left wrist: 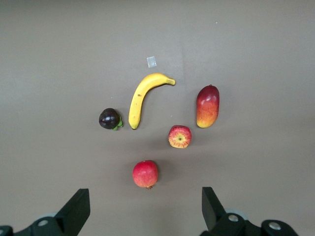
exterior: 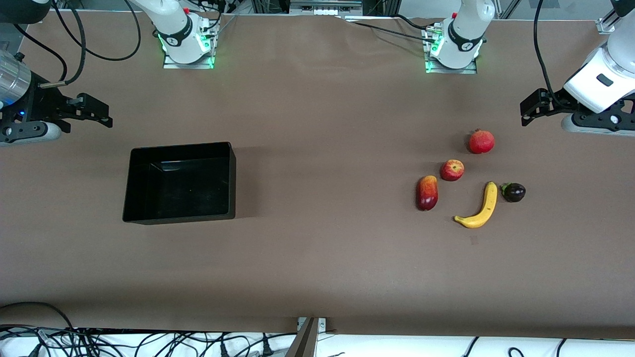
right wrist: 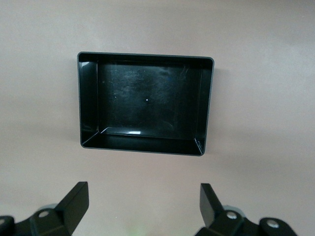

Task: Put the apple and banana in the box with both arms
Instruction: 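Reach the right gripper toward the black tray's rim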

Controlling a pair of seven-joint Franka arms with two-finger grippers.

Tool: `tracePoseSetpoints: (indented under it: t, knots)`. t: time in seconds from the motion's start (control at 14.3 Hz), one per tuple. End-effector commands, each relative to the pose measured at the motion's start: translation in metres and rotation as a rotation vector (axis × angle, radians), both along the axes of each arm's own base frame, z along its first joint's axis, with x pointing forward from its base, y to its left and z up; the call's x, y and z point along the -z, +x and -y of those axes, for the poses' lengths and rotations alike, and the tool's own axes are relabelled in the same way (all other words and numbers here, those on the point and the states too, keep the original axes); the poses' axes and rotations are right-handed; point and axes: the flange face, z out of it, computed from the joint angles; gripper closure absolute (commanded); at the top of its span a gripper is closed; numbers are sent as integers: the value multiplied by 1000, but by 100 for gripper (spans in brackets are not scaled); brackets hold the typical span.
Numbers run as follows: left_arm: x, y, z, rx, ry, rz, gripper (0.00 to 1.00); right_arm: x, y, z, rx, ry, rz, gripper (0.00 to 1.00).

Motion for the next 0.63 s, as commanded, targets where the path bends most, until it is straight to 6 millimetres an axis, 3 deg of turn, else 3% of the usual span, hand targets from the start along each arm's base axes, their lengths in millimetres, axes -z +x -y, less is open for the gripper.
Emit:
tracePoseSetpoints:
  t: [0.0,0.28,0.56]
  knots:
    - [-9,1,1,5,-6,-4,0,-7,-3,-4,-8,-18,0,0]
    - [-9,1,3,7,-6,-5,0,-3,-1,0,-23,-43,0,0]
    - [-9,0,4,8,-5,-10,0,21,7,8,-19,-103,-23,0]
